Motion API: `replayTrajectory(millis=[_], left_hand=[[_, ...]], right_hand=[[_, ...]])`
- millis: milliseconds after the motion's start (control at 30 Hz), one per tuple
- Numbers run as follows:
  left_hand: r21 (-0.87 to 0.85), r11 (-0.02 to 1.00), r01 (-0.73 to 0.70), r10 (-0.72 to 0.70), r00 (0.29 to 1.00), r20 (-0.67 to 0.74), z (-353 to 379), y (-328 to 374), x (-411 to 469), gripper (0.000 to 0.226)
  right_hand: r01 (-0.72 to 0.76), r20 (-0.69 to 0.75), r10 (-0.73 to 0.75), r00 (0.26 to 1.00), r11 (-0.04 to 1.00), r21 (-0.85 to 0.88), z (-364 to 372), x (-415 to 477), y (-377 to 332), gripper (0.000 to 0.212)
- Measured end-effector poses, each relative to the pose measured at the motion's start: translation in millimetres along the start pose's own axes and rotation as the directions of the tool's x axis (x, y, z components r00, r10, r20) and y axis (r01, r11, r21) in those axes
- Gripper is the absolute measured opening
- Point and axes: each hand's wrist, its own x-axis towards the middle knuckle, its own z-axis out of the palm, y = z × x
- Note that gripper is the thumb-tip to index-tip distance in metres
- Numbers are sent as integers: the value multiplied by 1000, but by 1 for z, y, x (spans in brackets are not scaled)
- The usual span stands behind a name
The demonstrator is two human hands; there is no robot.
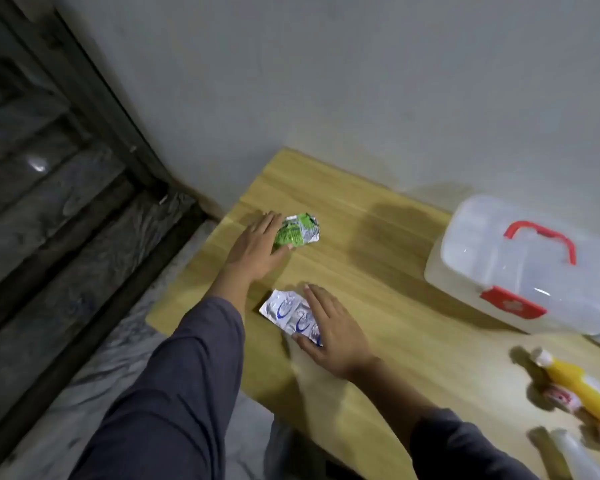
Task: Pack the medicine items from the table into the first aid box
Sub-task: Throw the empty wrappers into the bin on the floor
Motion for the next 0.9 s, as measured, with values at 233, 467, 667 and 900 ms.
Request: replayTrajectory(millis=[233,467,667,900], left_hand=[[-35,999,42,-44,996,-74,14,3,-1,59],[-298,931,210,-229,973,-33,1,11,-5,64],[-569,776,271,-214,963,166,-6,20,-19,52],[-746,652,139,-154,987,49,-29,89,-23,46]], right_hand=[[84,-155,-106,982,986,-145,16,-4,3,62],[-18,-97,19,995,1000,15,-6,-6,0,62],[-136,-76,155,985,968,212,-35,-14,10,64],[-165,-386,249,888,957,238,-127,-32,18,66]])
